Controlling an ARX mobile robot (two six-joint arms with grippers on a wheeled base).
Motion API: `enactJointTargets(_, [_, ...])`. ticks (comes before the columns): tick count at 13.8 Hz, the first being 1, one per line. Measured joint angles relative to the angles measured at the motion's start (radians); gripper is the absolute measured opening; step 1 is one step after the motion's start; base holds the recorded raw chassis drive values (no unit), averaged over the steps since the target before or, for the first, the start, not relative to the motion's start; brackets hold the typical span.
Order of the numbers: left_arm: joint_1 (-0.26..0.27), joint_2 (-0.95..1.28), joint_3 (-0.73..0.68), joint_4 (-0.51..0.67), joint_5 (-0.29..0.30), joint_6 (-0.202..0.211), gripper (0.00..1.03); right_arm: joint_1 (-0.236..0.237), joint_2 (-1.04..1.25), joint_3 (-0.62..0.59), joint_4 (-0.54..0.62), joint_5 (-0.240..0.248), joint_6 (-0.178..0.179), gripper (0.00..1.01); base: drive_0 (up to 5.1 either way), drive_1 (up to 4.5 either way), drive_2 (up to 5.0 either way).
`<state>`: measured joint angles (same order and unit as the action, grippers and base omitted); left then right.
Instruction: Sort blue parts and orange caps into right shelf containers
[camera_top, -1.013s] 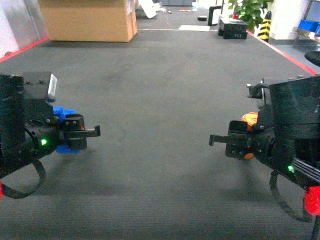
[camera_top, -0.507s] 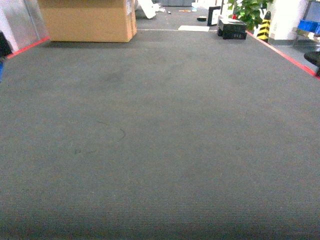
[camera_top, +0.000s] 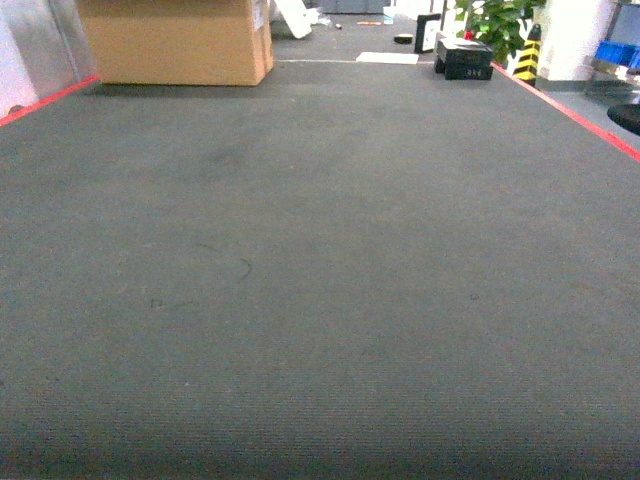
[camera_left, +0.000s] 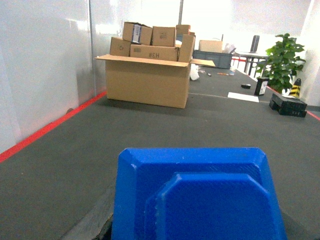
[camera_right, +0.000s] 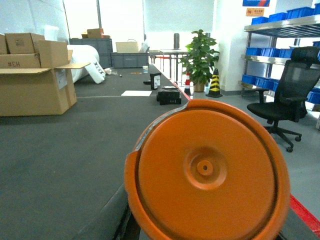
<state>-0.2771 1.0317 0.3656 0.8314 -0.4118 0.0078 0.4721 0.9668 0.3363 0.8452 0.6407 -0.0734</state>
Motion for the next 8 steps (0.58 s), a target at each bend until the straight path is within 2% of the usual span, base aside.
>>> enactJointTargets(1, [-0.001, 0.0, 0.0, 0.004, 0.0, 0.0, 0.44, -0.001, 0.002, -0.001, -0.002, 0.002, -0.005, 0.43, 0.0, 0.0, 0.0])
enactJointTargets(2, [0.037, -0.052, 0.008, -0.177, 0.108, -0.003, 0.44, -0.037, -0.05, 0.011, -0.188, -0.111, 0.013, 0.43, 0.0, 0.0, 0.0])
enactJointTargets(3, [0.069, -0.126, -0.042, -0.25, 0.19, -0.003, 0.44, -0.095, -0.138, -0.023, -0.31, -0.232, 0.04, 0.43, 0.0, 0.0, 0.0])
enactJointTargets(4, [0.1, -0.172, -0.096, -0.25, 0.222, -0.003, 0.44, -0.148, -0.203, -0.081, -0.34, -0.303, 0.054, 0.43, 0.0, 0.0, 0.0])
enactJointTargets(6, [0.133, -0.241, -0.161, -0.256, 0.272, -0.003, 0.44, -0.219, -0.278, -0.15, -0.36, -0.381, 0.059, 0.43, 0.0, 0.0, 0.0])
enactJointTargets(8, [0.166, -0.309, -0.212, -0.275, 0.295, -0.003, 0.43, -0.273, -0.352, -0.193, -0.381, -0.438, 0.059, 0.43, 0.0, 0.0, 0.0])
